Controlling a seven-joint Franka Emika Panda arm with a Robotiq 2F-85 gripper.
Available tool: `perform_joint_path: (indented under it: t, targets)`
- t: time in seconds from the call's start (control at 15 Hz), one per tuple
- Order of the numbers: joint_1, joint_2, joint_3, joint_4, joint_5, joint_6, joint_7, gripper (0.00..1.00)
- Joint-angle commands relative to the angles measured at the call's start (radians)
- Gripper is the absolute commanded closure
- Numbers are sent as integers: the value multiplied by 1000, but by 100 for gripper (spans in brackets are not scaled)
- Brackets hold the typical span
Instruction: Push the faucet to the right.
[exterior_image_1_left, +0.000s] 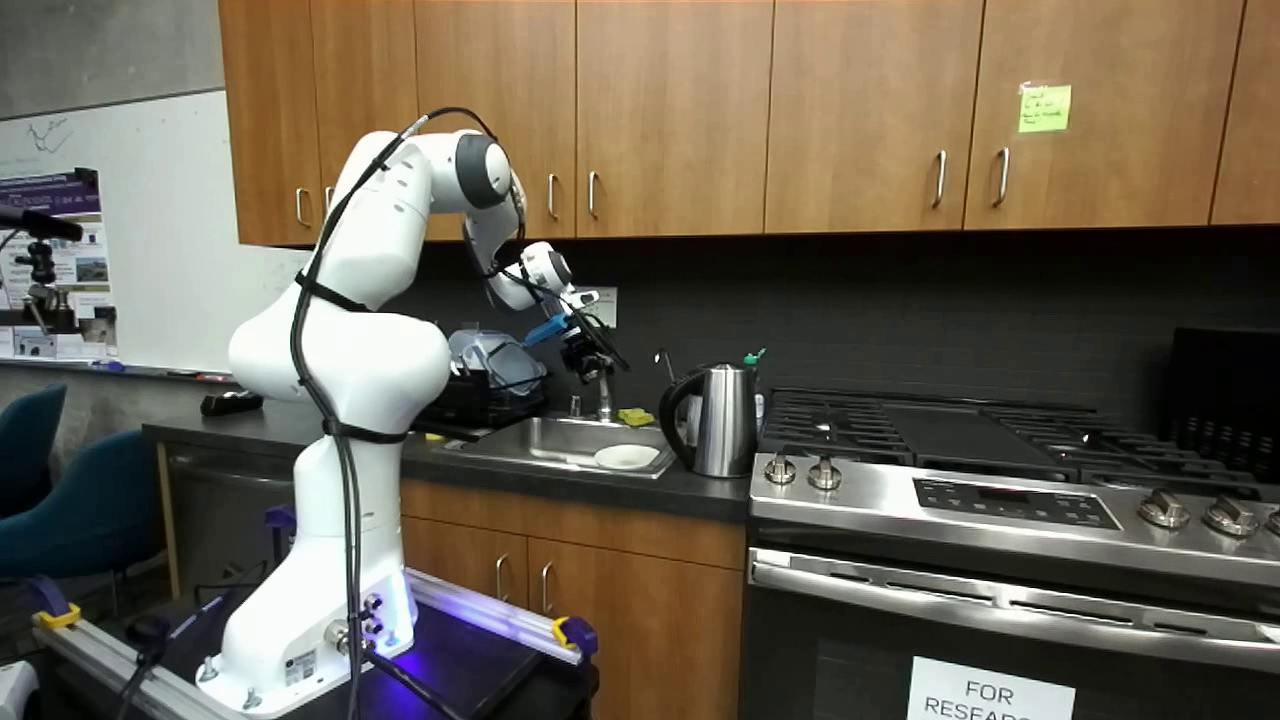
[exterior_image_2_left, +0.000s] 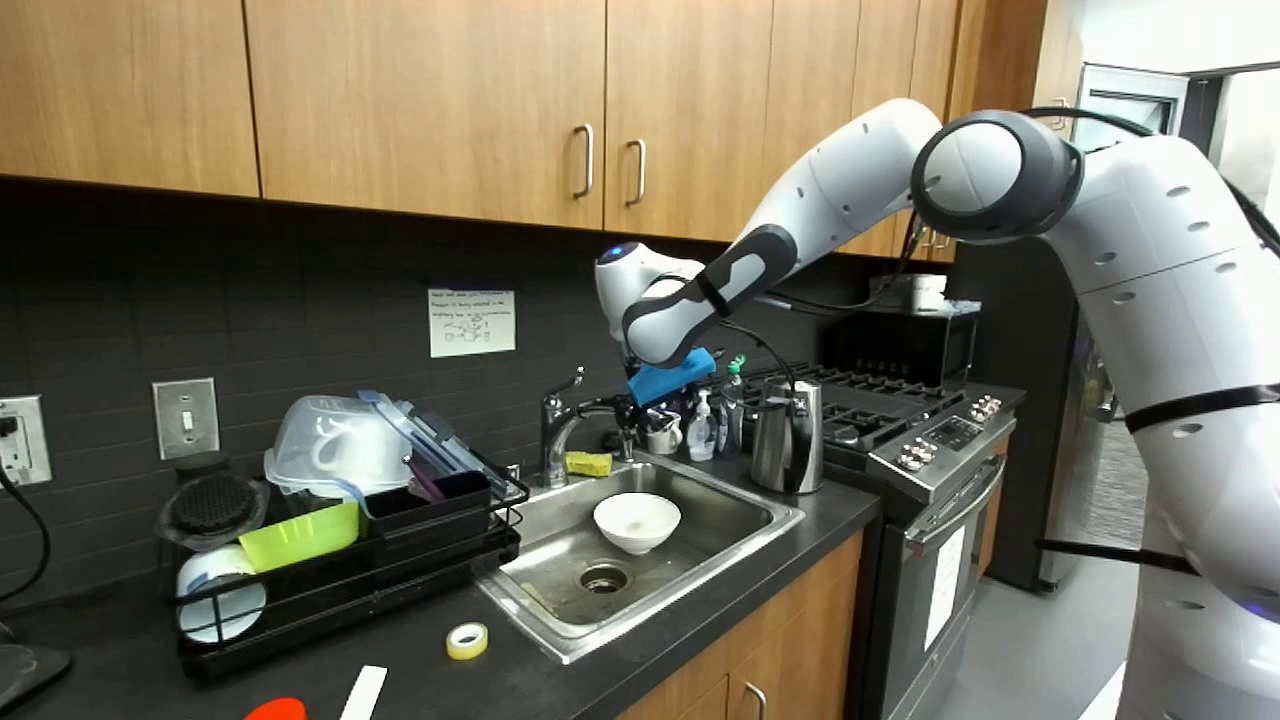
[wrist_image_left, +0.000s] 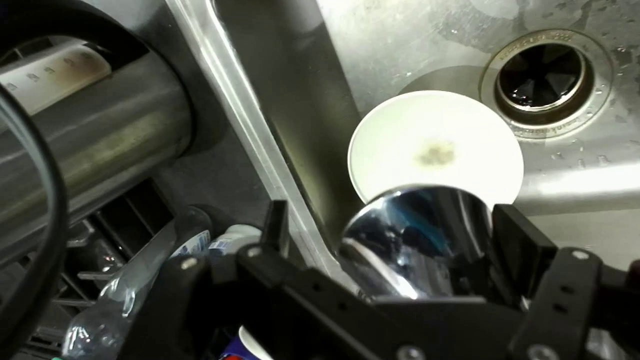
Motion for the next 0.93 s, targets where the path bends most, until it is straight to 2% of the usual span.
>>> perform_joint_path:
  t: [0.0,0.87]
  targets:
    - [-13,-32,-24,-15,-44,-29,23,0]
    - [-46,-56,-35,-37,-51,-65,34,0]
